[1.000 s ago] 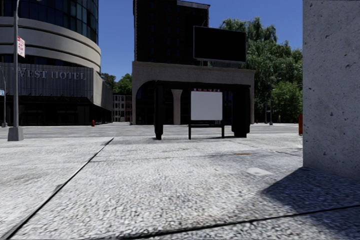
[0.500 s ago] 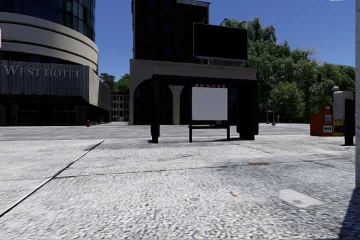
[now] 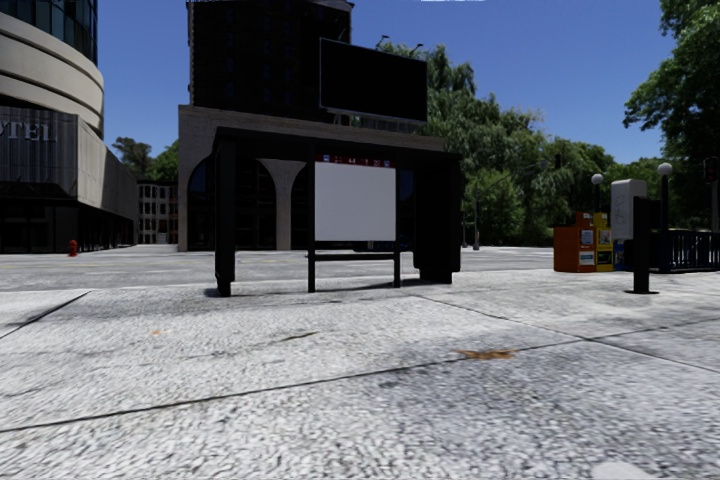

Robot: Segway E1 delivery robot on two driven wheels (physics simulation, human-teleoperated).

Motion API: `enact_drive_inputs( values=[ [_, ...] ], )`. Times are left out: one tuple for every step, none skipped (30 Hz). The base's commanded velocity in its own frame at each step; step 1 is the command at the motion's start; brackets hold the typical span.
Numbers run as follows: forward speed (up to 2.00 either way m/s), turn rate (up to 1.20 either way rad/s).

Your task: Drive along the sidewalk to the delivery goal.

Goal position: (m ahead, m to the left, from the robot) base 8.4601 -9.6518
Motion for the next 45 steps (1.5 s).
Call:
enact_drive_inputs(
  values=[
    [2.00,-0.48],
    [2.00,-0.48],
    [2.00,-0.48],
    [2.00,-0.48],
    [2.00,-0.48],
    [2.00,-0.48],
    [2.00,-0.48],
    [2.00,-0.48],
    [2.00,-0.48],
    [2.00,-0.48],
    [2.00,-0.48],
    [2.00,-0.48],
    [2.00,-0.49],
    [2.00,-0.49],
    [2.00,-0.50],
    [2.00,-0.52],
    [2.00,-0.52],
    [2.00,-0.57],
    [2.00,-0.60],
    [2.00,-0.61],
    [2.00,-0.61],
    [2.00,-0.61],
    [2.00,-0.61],
    [2.00,-0.61],
    [2.00,-0.61],
    [2.00,-0.61],
    [2.00,-0.61],
    [2.00,-0.61],
    [2.00,-0.61],
    [2.00,-0.61],
    [2.00,-0.62],
    [2.00,-0.62],
    [2.00,-0.62],
    [2.00,-0.62],
    [2.00,-0.62],
    [2.00,-0.62],
    [2.00,-0.62],
    [1.99,-0.62],
    [1.98,-0.62],
    [1.83,-0.62],
    [1.82,-0.62],
    [1.82,-0.62],
    [1.81,-0.62],
    [1.81,-0.62],
    [1.81,-0.62]
  ],
)
